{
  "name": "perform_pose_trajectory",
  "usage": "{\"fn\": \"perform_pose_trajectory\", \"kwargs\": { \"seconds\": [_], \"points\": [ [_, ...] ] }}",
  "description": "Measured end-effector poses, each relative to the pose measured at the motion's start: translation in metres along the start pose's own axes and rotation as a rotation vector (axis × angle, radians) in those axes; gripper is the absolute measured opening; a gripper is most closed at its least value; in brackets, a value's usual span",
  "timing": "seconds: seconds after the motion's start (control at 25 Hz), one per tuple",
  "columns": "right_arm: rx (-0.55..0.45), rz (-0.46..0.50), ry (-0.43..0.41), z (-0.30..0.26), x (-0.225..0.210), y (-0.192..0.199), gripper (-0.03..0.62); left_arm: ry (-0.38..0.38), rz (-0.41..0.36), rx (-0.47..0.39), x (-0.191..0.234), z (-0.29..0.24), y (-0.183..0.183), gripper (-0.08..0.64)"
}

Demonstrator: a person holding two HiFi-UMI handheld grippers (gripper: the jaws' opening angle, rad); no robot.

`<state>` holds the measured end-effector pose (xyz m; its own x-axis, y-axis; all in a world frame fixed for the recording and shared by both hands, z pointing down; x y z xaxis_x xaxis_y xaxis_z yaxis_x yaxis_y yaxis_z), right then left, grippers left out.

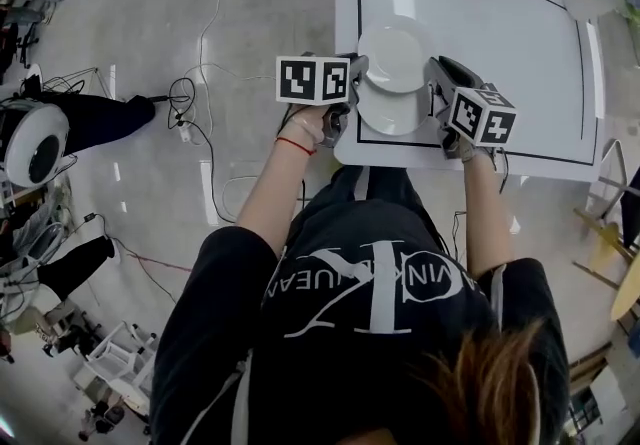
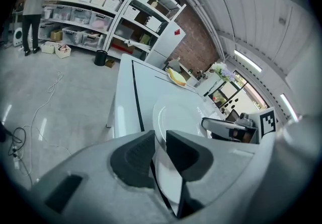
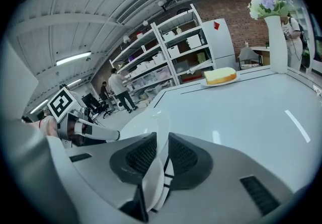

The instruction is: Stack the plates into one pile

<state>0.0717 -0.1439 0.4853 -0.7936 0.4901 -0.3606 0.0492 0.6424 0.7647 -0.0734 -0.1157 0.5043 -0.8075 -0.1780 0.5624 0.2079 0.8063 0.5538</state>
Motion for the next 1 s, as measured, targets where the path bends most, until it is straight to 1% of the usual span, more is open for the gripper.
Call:
{"fn": "perform_pose_trajectory", "kwargs": {
  "seconds": [0.2,0.36,0.52,0.72,0.88,1.0],
  "points": [
    [-0.002,-0.035,0.031,0.024,0.011,0.030,0.074,0.042,0.000,0.027,-0.008,0.014,0.025,0.067],
    [0.002,-0.054,0.051,0.036,0.016,0.049,0.074,0.056,-0.019,0.068,-0.010,0.018,0.045,0.067],
    [0.008,-0.078,0.075,0.042,0.018,0.063,0.074,0.065,-0.032,0.100,-0.011,0.019,0.056,0.067],
    [0.024,-0.056,0.099,0.044,0.020,0.071,0.077,0.075,-0.048,0.129,-0.012,0.021,0.061,0.067],
    [0.046,-0.038,0.111,0.045,0.018,0.073,0.080,0.093,-0.044,0.160,-0.015,0.021,0.063,0.092],
    [0.061,-0.017,0.119,0.047,0.017,0.073,0.074,0.083,-0.062,0.186,-0.016,0.022,0.066,0.100]
  ]
}}
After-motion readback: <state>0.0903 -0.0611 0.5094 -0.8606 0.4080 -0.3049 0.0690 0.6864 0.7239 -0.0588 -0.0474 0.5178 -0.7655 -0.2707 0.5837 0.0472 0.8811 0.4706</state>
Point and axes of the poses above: the fingertips, and each gripper's own axes: z backward along the fingers, x to its left, y out of its underside, the point moved 1 cm from there along z, backward along the fingers, and after that the axes turned 2 degrees about -x, right-handed, at the moved point
